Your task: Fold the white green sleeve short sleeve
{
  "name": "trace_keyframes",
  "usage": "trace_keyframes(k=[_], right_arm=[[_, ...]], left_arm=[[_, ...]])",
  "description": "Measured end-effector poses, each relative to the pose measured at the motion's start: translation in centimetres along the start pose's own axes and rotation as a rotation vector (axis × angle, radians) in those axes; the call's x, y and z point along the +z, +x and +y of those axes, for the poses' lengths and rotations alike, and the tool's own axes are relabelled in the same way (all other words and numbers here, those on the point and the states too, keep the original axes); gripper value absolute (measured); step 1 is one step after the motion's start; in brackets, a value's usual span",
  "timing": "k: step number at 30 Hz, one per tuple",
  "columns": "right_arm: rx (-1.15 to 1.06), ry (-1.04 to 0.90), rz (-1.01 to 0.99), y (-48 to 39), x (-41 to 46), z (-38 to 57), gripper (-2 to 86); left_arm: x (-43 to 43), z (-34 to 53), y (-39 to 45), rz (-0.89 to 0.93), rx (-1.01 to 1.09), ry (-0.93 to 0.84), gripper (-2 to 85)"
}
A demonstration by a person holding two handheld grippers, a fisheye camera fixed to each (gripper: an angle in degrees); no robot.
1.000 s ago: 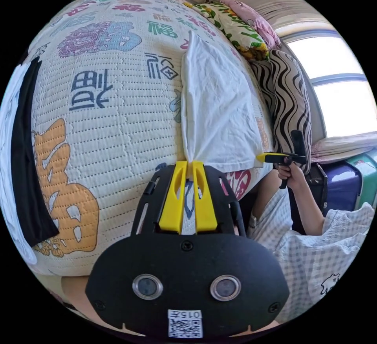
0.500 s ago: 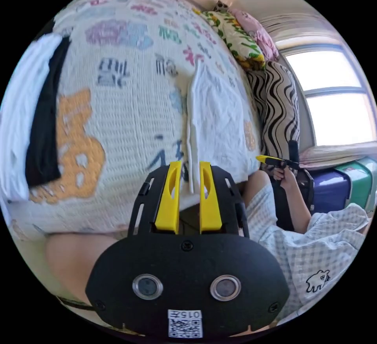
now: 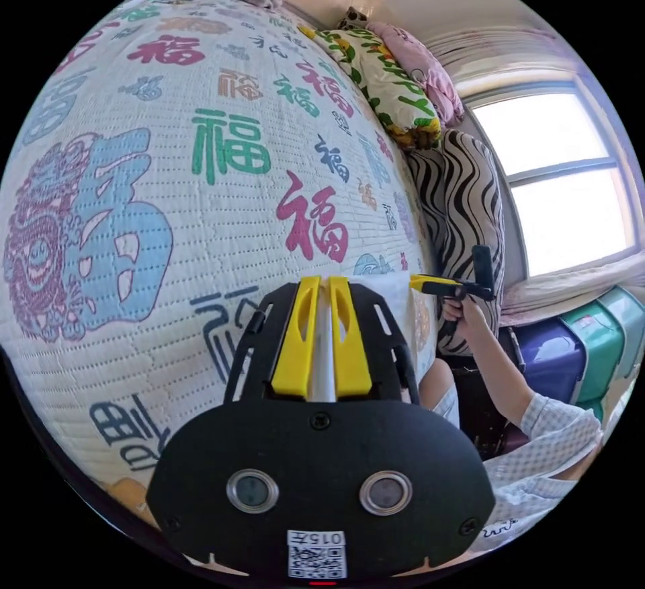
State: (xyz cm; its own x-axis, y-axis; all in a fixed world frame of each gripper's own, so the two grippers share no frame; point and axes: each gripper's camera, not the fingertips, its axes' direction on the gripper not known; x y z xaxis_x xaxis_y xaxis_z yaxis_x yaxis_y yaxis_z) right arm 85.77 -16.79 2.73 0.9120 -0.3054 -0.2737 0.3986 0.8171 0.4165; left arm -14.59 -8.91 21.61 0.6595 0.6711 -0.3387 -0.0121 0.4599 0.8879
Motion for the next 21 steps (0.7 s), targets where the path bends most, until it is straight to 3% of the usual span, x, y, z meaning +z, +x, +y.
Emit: trace_keyframes(k=[4, 9, 16, 21], right_arm=[[0.042, 0.051, -0.108, 1.2, 1.2, -0.6, 2.5], [0.09, 0.134, -0.145, 0.3, 1.4, 0.1, 1.8], [-0.074, 0.065, -0.133, -6.4, 0.4, 8.1, 7.0], [-0.06, 0.113, -0.123, -10.7, 2.2, 13.8, 7.4]], left_arm=[[1.3, 0.4, 0.0, -0.101, 0.038, -0.075, 0.4], [0.4, 3.0, 1.1, -0.119, 0.058, -0.021, 2.1], [-4.6, 18.0, 5.9, -0.13, 0.085, 0.061, 6.0], [-2.4, 26.0, 8.2, -0.19, 0.035, -0.014, 7.0]])
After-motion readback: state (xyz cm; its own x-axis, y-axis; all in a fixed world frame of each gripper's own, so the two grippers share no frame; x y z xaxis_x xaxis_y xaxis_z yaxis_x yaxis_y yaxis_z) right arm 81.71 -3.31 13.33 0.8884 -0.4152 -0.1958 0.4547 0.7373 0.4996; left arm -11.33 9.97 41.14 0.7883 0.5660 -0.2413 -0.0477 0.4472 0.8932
